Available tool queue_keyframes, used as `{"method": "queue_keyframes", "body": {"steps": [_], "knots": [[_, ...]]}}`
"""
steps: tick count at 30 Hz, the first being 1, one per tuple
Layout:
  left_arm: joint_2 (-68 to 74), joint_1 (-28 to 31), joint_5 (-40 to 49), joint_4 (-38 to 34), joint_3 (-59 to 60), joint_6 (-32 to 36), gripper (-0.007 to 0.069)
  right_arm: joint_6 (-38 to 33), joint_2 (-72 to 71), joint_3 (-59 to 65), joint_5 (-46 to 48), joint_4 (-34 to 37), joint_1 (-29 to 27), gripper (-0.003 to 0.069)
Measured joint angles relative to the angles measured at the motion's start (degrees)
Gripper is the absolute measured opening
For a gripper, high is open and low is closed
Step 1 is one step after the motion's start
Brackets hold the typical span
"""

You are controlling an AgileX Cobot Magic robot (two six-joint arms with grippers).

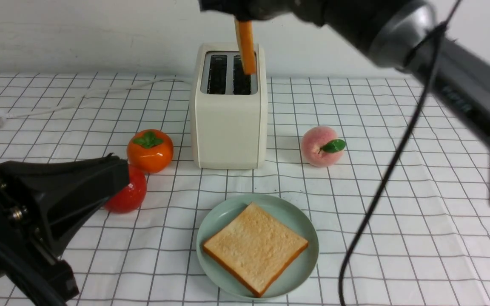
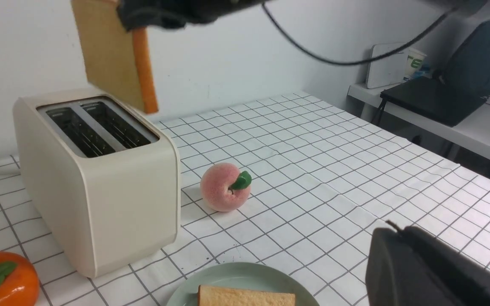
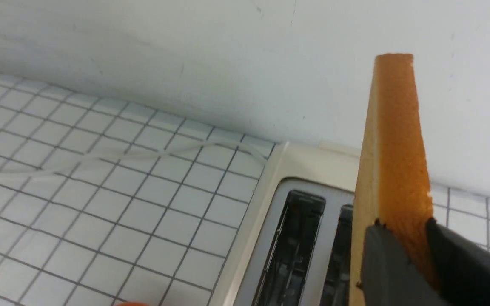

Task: Take toasted bread from bread machine on white checkered table place on plate.
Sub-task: 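Place the held slice of bread on top of the slice on the plate with the right gripper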

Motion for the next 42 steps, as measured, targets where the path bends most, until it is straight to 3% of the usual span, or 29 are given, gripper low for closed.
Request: {"method": "queue_keyframes", "body": {"steps": [9,15,20,24,25,28,29,30,31,32,33,34,35,36,39,42], "knots": [[0.0,0.0,0.01,-0.49,0.0,0.0,-0.0013,-18.18,-16.16,-0.47,25.43,15.85,-1.9,0.0096],[0.0,0.0,0.47,-0.62,0.0,0.0,-0.0013,-21.72,-25.43,7.9,26.85,17.47,-4.33,0.0096],[0.0,0.0,1.11,-0.62,0.0,0.0,-0.0013,-21.31,-43.52,33.07,26.66,17.97,-10.59,0.0096],[0.0,0.0,1.15,-0.62,0.0,0.0,-0.0013,-20.83,-52.29,52.3,23.66,23.82,-14.69,0.0096],[0.0,0.0,1.15,-0.62,0.0,0.0,-0.0013,-21.57,-53.51,56.82,20.98,26.77,-15.22,0.0096],[0.0,0.0,1.35,-0.62,0.0,0.0,-0.0013,-31.12,-53.78,72.06,9.65,44.83,-15.57,0.0096],[0.0,0.0,1.41,-0.62,0.0,0.0,-0.0013,-38.11,-52.56,77.18,4.9,54.27,-15.57,0.0096],[0.0,0.0,1.41,-0.62,0.0,0.0,-0.0013,-38.11,-52.32,77.18,4.9,55.57,-15.57,0.0096],[0.0,0.0,1.41,-0.62,0.0,0.0,-0.0013,-45.91,-50.74,81.68,0.64,64.52,-15.57,0.0096],[0.0,0.0,1.41,-0.62,0.0,0.0,-0.0013,-49.41,-50.03,82.57,-1.01,68.31,-15.57,0.0096],[0.0,0.0,1.66,-0.62,0.0,0.0,-0.0013,-59.85,-48.07,85.56,-4.76,78.3,-15.57,0.0096],[0.0,0.0,1.73,-0.62,0.0,0.0,-0.0013,-60.98,-47.8,85.81,-5.05,79.58,-15.57,0.0096],[0.0,0.0,2.02,-0.62,0.0,0.0,-0.0013,-69.74,-45.29,87.14,-6.51,88.93,-15.57,0.0095],[0.0,0.0,2.13,-0.62,0.0,0.0,-0.0013,-73.71,-44.09,87.57,-6.91,94.08,-15.57,0.0095],[0.0,0.0,2.38,-0.62,0.0,0.0,-0.0013,-83.69,-39.66,87.71,-7.43,105.48,-15.57,0.0095],[0.0,0.0,2.43,-0.62,0.0,0.0,-0.0013,-88.29,-35.58,87.71,-7.43,112.9,-15.57,0.0095]]}}
